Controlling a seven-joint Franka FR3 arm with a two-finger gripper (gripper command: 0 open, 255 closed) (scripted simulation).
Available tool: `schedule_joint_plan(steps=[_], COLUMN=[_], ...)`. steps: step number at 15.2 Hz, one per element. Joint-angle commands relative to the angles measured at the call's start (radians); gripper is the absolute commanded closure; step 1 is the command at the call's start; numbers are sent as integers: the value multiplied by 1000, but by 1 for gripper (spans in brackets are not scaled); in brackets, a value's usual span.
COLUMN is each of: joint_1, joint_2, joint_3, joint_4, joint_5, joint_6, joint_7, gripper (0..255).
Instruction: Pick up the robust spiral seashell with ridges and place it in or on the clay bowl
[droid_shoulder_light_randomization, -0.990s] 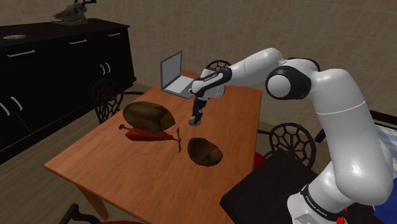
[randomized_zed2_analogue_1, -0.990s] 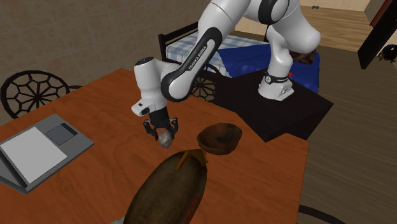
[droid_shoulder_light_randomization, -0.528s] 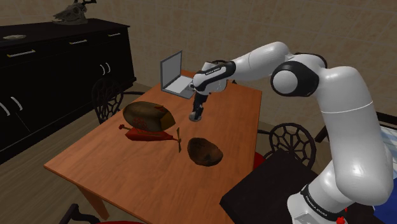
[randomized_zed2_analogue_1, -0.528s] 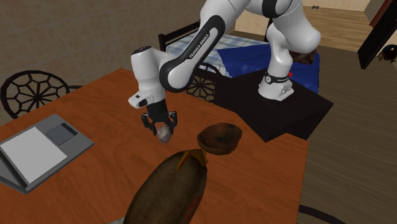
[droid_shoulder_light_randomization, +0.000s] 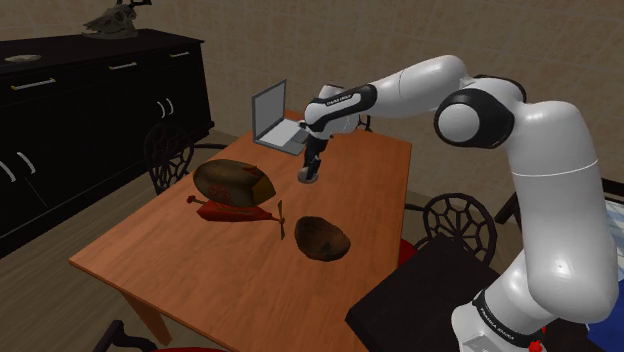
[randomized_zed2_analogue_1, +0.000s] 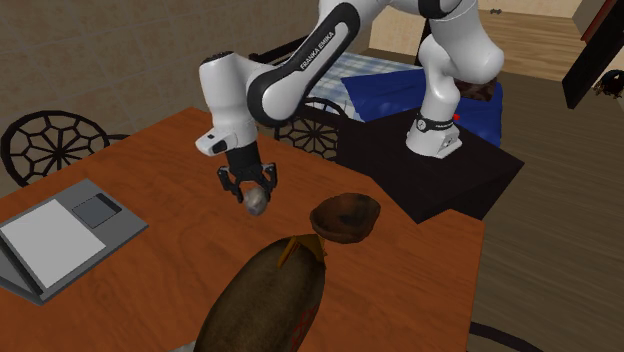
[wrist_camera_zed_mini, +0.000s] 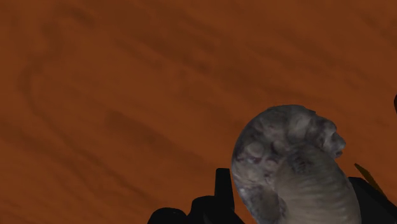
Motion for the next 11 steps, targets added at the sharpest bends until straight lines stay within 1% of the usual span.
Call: schedule_joint_plan(steps=[1, 9, 11], joint_1=[0, 3, 27], joint_2=[-19, -69, -142], joint_3=[-3, -11, -9], joint_4=[-1, 17, -102], joint_5=[-4, -19, -17], joint_6=[-18, -84, -34], joint_7=[4, 24, 32], gripper=[255, 255, 255])
